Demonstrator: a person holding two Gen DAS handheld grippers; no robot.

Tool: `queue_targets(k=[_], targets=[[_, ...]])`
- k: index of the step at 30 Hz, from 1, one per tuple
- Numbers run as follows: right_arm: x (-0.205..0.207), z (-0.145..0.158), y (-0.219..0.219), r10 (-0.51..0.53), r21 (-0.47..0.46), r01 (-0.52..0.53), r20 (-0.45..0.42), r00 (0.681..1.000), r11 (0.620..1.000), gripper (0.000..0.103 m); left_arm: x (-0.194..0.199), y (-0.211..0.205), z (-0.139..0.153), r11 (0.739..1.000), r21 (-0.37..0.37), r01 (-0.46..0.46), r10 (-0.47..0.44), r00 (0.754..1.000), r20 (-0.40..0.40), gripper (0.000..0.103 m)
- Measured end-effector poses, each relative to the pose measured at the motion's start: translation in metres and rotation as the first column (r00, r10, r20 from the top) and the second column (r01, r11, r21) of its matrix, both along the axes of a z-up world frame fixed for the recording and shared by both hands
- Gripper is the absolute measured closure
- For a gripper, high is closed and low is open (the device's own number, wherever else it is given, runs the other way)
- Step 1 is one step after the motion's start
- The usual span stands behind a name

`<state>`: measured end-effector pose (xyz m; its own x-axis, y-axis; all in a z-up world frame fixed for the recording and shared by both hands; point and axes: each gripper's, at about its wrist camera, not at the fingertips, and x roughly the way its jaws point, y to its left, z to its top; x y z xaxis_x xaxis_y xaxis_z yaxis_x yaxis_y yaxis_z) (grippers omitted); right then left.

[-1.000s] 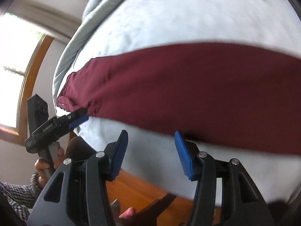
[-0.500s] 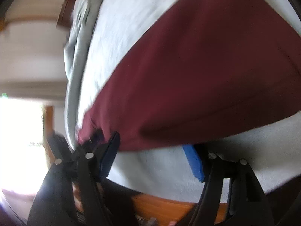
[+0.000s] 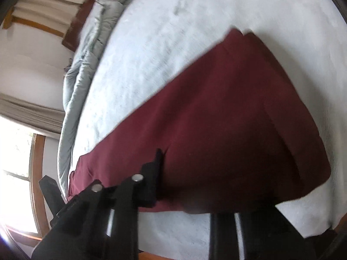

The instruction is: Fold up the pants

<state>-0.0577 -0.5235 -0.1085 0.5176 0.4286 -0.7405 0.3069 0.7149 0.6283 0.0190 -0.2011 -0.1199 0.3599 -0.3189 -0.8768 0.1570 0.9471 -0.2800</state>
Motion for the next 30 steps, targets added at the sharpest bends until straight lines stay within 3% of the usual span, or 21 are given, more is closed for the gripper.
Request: queue_targets(k=[4,7,10,11,14,16,18,20,24,25,28,30], targets=[[0.016,0.035,-0.002,0.012,-0.049,-0.008,0.097,0.995,0.999,0.088,0.002,-0.003,0.013,1.000,-0.007,-0.016,0.016,1.000,0.019,0.022],[0.026,0.062,-0.010,0.023,-0.055,-0.013,0.181,0.983,0.998,0.088,0.002,-0.004,0.033,0.999,-0.033,-0.032,0.035,0.995,0.094,0.021],[0.021,0.088,-0.019,0.022,-0.162,0.019,0.252,0.967,0.987,0.089,0.000,-0.006,0.038,0.999,-0.037,-0.031,0.036,0.991,0.128,0.021],[0.019,0.085,-0.027,0.009,-0.168,0.032,0.239,0.971,0.985,0.089,0.001,-0.007,0.030,0.999,-0.024,-0.027,0.030,0.993,0.112,0.020],[0.024,0.040,-0.056,-0.053,-0.170,0.066,0.083,0.995,0.983,0.088,0.004,-0.007,0.003,0.999,-0.001,-0.034,0.034,0.999,0.041,0.020],[0.031,0.003,-0.059,-0.044,-0.184,0.038,-0.028,0.999,0.982,0.087,-0.001,-0.013,-0.004,0.999,0.050,-0.004,-0.001,0.997,0.082,0.019],[0.029,-0.007,-0.066,-0.057,-0.144,0.052,-0.031,0.998,0.988,0.084,-0.006,-0.021,-0.003,0.994,0.102,0.030,-0.041,0.994,0.100,0.016],[0.030,-0.005,-0.067,-0.057,-0.119,0.053,-0.026,0.998,0.992,0.080,-0.008,-0.021,0.002,0.995,0.096,0.023,-0.034,0.994,0.108,0.016],[0.027,-0.003,-0.072,-0.068,-0.098,0.065,-0.025,0.997,0.993,0.057,-0.006,-0.014,0.001,0.998,0.067,0.001,-0.007,0.995,0.095,0.016],[0.025,-0.003,-0.076,-0.096,-0.089,0.093,-0.027,0.995,0.992,0.056,-0.007,-0.016,-0.002,0.997,0.080,0.015,-0.022,0.995,0.097,0.016],[0.012,-0.004,-0.087,-0.156,-0.049,0.155,-0.027,0.987,0.987,0.055,-0.013,-0.026,-0.009,0.987,0.145,0.075,-0.093,0.988,0.120,0.011],[0.010,-0.009,-0.092,-0.185,-0.021,0.185,-0.045,0.982,0.983,0.073,-0.014,-0.029,-0.011,0.985,0.153,0.080,-0.100,0.987,0.128,0.010]])
